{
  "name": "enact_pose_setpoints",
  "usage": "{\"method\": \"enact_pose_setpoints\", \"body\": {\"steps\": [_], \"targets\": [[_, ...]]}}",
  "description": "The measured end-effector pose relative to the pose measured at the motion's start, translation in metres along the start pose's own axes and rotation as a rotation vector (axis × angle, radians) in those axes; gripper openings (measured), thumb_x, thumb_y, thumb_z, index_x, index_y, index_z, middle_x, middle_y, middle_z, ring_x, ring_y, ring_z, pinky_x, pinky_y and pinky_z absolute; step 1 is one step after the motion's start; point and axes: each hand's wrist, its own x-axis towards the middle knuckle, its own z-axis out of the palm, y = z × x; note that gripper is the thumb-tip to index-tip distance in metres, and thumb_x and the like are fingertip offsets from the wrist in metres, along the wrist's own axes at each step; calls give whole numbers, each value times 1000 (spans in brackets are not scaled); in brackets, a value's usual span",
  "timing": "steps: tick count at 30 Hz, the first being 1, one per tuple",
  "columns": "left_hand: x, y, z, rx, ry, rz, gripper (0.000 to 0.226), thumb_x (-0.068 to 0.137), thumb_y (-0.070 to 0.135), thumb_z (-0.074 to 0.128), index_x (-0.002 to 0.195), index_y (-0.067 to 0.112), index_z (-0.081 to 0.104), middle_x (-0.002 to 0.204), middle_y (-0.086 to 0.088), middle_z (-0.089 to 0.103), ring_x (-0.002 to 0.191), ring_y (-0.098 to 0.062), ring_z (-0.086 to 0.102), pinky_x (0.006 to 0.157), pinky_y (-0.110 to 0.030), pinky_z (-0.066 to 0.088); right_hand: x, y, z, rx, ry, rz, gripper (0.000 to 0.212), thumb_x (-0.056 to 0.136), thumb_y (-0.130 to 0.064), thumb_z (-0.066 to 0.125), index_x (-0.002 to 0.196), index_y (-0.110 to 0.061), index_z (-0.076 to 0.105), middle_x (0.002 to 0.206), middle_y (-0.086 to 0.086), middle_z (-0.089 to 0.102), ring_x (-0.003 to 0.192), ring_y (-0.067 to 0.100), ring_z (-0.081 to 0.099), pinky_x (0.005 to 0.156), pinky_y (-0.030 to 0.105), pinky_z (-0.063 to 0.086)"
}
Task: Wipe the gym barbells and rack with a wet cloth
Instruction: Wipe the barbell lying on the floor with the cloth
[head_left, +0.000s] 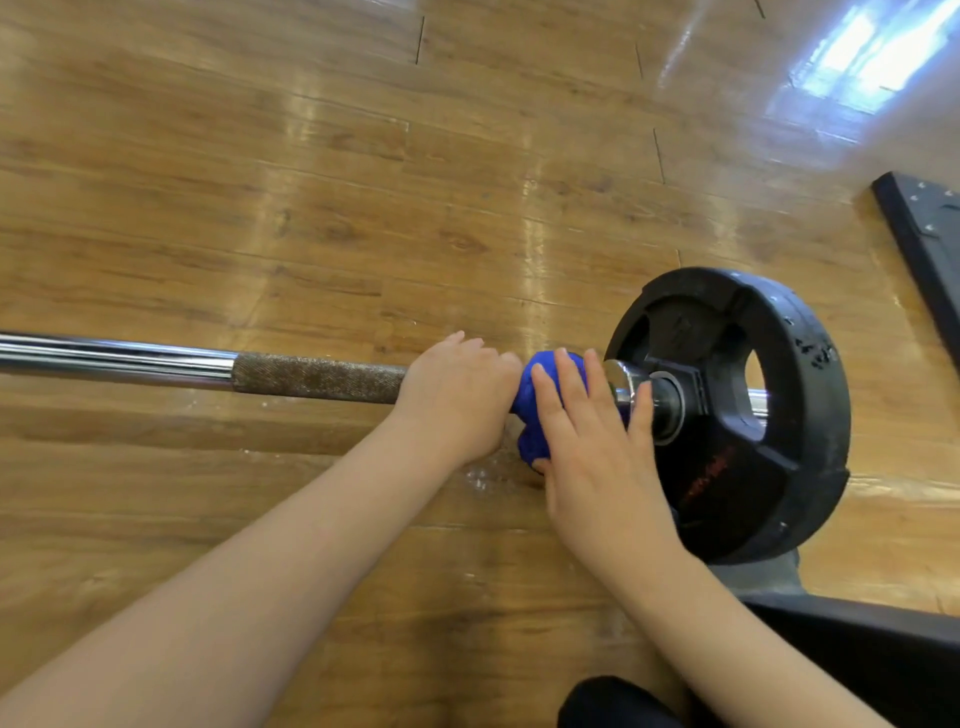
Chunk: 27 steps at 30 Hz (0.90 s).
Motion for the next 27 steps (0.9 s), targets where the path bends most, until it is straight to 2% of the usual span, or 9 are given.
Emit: {"method": "enact_pose_setpoints", "body": {"steps": [3,7,12,14,19,24,27], "targets": [[0,0,0,-3,-1,2,28,88,23,52,115,15,50,121,-1,60,127,-18,45,112,-29,20,11,2,4,42,56,35,79,54,-5,86,127,-2,56,126,13,59,120,29,55,104,59,13],[0,0,-1,0,0,-11,33,89,24,52,120,15,50,124,1,59,127,-16,45,112,-28,21,23,-8,9,223,184,40,54,64,-1,81,114,-2,64,107,8,67,102,22,62,110,48,19],[-3,1,-2,9,11,2,20,90,15,48,110,14,50,115,-2,62,120,-18,49,109,-29,24,11,22,2,163,145,48,55,62,-2,81,114,-8,65,108,3,68,100,20,64,109,54,18],[-3,1,-1,13,18,3,23,90,14,47,112,13,50,116,-3,62,120,-18,50,110,-29,24,13,17,2,168,163,65,53,61,1,80,111,-5,66,104,5,68,97,21,64,109,55,17],[0,0,-1,33,30,-15,31,90,14,45,120,13,48,124,-1,59,127,-17,45,110,-27,22,27,-8,8,265,174,1,44,67,5,74,109,-2,66,98,6,67,92,21,63,114,46,10],[-4,2,-3,19,26,17,29,89,8,43,118,10,49,120,-3,60,125,-20,46,109,-30,27,13,26,-1,169,115,34,50,63,0,77,110,-9,66,104,3,68,95,20,65,112,51,7],[-5,1,-3,7,35,5,31,88,4,40,116,8,51,118,-6,61,124,-23,48,108,-31,27,18,10,-1,198,157,68,45,62,4,75,105,-6,68,97,4,69,89,22,66,112,52,9]]}}
